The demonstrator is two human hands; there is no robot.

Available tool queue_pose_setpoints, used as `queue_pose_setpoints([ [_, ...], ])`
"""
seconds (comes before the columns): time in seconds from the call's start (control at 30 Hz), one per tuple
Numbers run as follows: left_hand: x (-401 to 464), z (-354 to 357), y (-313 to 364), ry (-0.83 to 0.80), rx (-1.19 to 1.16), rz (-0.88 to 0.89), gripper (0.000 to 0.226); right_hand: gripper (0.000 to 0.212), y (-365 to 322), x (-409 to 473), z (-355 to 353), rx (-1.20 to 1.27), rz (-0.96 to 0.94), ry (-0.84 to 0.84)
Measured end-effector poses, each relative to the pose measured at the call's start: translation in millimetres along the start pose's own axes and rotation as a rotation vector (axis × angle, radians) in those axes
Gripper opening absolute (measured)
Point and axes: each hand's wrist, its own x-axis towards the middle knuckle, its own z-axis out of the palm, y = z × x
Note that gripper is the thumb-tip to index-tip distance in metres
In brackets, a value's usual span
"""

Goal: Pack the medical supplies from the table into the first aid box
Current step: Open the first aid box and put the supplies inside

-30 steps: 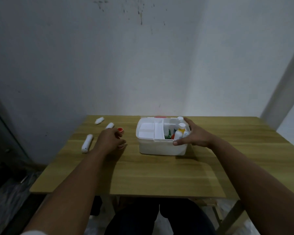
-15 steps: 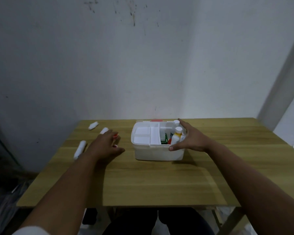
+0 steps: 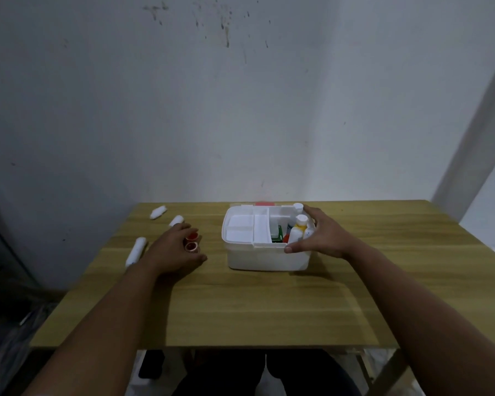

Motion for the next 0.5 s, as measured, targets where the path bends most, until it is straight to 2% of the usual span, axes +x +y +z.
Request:
queue_pose_setpoints([
  [0.07,-3.8,-3.8,-0.8,-0.01,-0.044,0.025,0.05,0.084,-2.4,-1.7,0.7,-0.013,-0.005,0.004],
  [0.13,-6.8,-7.1,0.0,-0.005,-0.052,0.024,0.04,0.086,-2.6,-1.9,1.3,-0.027,-0.004,0.014],
  [0.3,-8.3,-7.9,-1.0,0.008,-0.072,-0.021,0.045,0.101,-0.4,1.7,3.0,-0.033,0.017,0.021],
  [0.43,-8.1,-5.6,-2.0,-0.004,-0.054,-0.041,0.065,0.089,-1.9,4.3,1.9,-0.026,0.029,-0.018],
  [0.5,-5.8,-5.3,-1.8,-0.01,-0.029,-0.05,0.064,0.089,-1.5,5.0,1.4,-0.024,0.039,-0.018],
])
